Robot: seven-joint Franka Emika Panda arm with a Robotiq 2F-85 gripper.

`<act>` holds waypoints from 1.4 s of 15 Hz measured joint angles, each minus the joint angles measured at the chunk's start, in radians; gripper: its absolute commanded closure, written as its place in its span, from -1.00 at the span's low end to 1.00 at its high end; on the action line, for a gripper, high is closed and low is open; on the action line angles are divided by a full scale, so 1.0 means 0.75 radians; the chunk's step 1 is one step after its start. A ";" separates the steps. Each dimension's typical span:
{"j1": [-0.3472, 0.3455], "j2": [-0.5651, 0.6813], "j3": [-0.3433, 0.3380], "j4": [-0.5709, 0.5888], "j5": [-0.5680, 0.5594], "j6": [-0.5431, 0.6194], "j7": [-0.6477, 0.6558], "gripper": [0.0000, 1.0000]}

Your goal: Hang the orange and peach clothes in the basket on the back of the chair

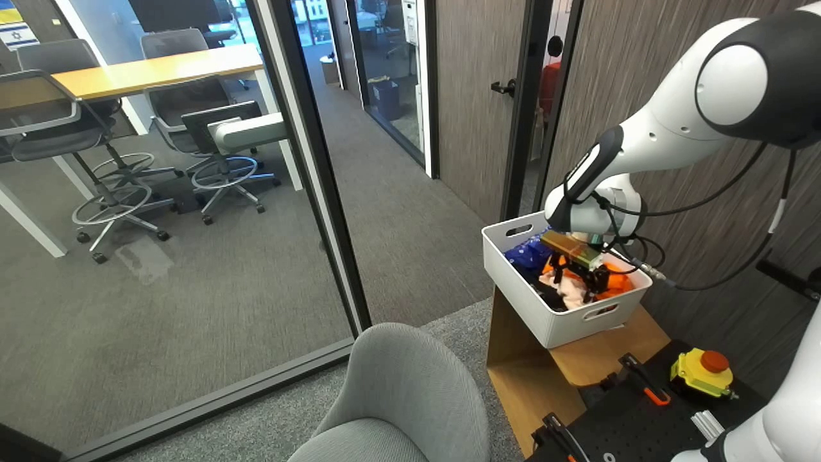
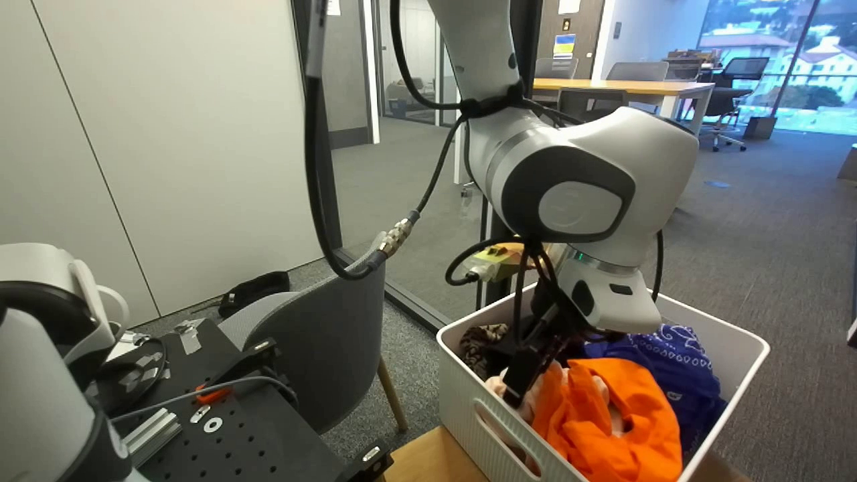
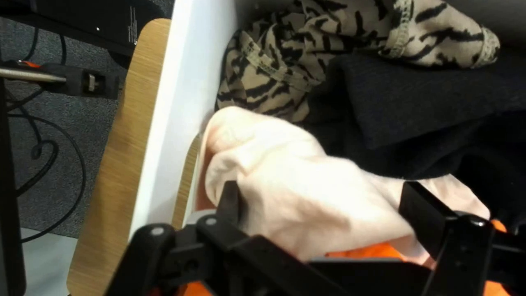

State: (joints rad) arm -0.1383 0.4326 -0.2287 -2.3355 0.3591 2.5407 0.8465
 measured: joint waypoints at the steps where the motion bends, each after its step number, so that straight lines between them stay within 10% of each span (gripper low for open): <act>1: 0.004 0.002 0.000 0.001 -0.005 0.008 0.006 -1.00; 18: 0.022 0.002 0.000 0.003 -0.055 0.055 0.021 -1.00; 19: 0.022 0.002 0.000 0.003 -0.056 0.056 0.021 -0.50; 21: 0.023 0.002 0.000 0.003 -0.060 0.058 0.020 -0.32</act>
State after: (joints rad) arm -0.1212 0.4341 -0.2290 -2.3335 0.3143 2.5843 0.8618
